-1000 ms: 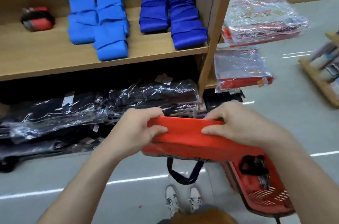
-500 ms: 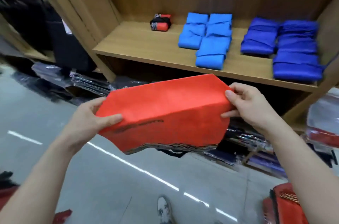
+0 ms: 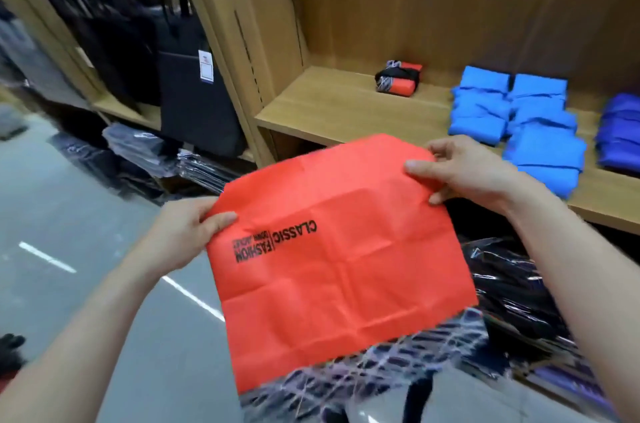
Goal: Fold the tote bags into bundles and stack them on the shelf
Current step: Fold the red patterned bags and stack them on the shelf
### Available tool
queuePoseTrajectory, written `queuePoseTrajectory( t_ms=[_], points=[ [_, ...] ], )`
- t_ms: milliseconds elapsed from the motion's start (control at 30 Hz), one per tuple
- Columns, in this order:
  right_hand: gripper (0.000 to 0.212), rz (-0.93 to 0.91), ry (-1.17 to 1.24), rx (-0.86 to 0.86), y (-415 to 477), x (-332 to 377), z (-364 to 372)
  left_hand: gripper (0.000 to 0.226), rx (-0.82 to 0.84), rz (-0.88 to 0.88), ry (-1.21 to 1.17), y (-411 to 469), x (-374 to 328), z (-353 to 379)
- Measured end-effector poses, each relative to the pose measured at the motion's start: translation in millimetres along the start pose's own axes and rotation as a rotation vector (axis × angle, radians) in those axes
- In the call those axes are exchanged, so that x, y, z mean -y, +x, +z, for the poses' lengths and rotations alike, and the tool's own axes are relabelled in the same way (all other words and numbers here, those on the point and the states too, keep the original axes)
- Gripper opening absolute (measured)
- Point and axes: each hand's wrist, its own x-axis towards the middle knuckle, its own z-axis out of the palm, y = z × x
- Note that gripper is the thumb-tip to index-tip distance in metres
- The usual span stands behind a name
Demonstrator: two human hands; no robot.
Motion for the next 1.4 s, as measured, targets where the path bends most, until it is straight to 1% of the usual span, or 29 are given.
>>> queuePoseTrajectory(
  t_ms=[33,67,100,133,167,233,300,333,400,467,500,567,600,667,733,800,867,900,933,967,1000,1067,1100,1133,1233,1300,1400],
  points=[
    [0.013,-0.043,0.012,-0.027,9.2,13.5,-0.2,0.023,-0.034,0.011,-0.045,13.8,0.3,-11.3],
    [0.018,-0.108,0.019,-0.088,18.0,28.1,-2.5,0.025,-0.067,0.006,-0.141,27.7,-1.7,-23.3],
    [0.021,-0.192,0.02,-0.185,25.3,44.5,-5.6,0.024,-0.099,0.0,-0.281,41.6,-6.4,-35.5],
    [0.017,-0.289,0.015,-0.297,30.3,61.9,-9.8,0.021,-0.124,0.005,-0.444,54.8,-13.0,-47.9],
    [0.011,-0.394,0.016,-0.397,33.8,79.4,-14.5,0.017,-0.152,0.04,-0.589,66.8,-21.2,-60.2],
    [0.014,-0.619,-0.009,-0.593,35.7,109.8,-23.9,0.014,-0.237,0.193,-0.756,89.8,-36.9,-83.3],
    [0.014,-0.828,-0.054,-0.741,34.4,127.3,-30.8,0.008,-0.348,0.359,-0.771,108.8,-52.2,-99.5],
    [0.012,-0.915,-0.101,-0.782,34.8,129.8,-32.6,0.013,-0.393,0.433,-0.744,118.6,-57.6,-104.0],
    [0.013,-1.065,-0.266,-0.797,41.7,119.3,-34.0,0.037,-0.437,0.533,-0.648,141.3,-61.9,-103.3],
    [0.017,-1.129,-0.465,-0.776,58.8,91.3,-34.2,0.047,-0.477,0.594,-0.449,169.4,-54.9,-87.5],
    [0.02,-1.109,-0.535,-0.783,71.2,72.9,-33.3,0.046,-0.514,0.633,-0.322,183.4,-49.2,-75.9],
    [0.026,-1.036,-0.619,-0.763,98.3,34.4,-29.7,0.035,-0.568,0.69,-0.107,208.7,-36.9,-51.8],
    [0.027,-0.986,-0.65,-0.741,111.8,16.9,-26.9,0.031,-0.562,0.7,-0.035,221.1,-30.2,-39.6],
    [0.033,-0.85,-0.711,-0.691,136.6,-16.4,-20.7,0.028,-0.481,0.668,0.063,246.9,-16.6,-12.7],
    [0.04,-0.697,-0.739,-0.598,156.5,-45.7,-18.4,0.034,-0.351,0.557,0.088,272.0,-4.3,11.6],
    [0.04,-0.572,-0.746,-0.481,171.8,-67.8,-17.9,0.036,-0.232,0.42,0.093,287.8,4.2,30.8],
    [0.033,-0.413,-0.763,-0.364,180.6,-82.8,-18.3,0.032,-0.145,0.325,0.12,296.1,12.3,47.1],
    [0.026,-0.344,-0.78,-0.33,182.7,-87.0,-19.5,0.029,-0.111,0.279,0.119,299.6,14.9,52.0],
    [0.017,-0.303,-0.788,-0.309,183.5,-88.7,-19.7,0.024,-0.092,0.234,0.098,302.8,17.1,54.9],
    [0.012,-0.291,-0.773,-0.303,184.7,-90.9,-20.3,0.02,-0.085,0.182,0.062,306.3,19.3,56.1],
    [0.021,-0.283,-0.75,-0.324,185.9,-90.9,-20.4,0.019,-0.079,0.129,0.016,311.0,22.3,57.1],
    [0.043,-0.234,-0.724,-0.395,189.4,-88.5,-20.3,0.034,-0.043,0.034,-0.07,319.9,26.4,57.5],
    [0.052,-0.21,-0.711,-0.438,191.6,-85.7,-19.1,0.038,-0.024,-0.002,-0.112,322.9,26.4,57.3],
    [0.055,-0.182,-0.68,-0.489,193.5,-82.1,-16.9,0.04,-0.021,-0.022,-0.148,326.2,26.4,58.1],
    [0.053,-0.093,-0.606,-0.638,200.7,-76.8,-8.7,0.038,-0.06,-0.021,-0.154,333.0,23.1,63.0],
    [0.05,-0.019,-0.598,-0.684,204.2,-73.8,-1.1,0.039,-0.075,0.015,-0.103,334.8,20.8,67.3],
    [0.04,0.054,-0.601,-0.718,205.4,-70.6,9.4,0.043,-0.053,0.114,0.011,339.6,17.6,65.6]
  ],
)
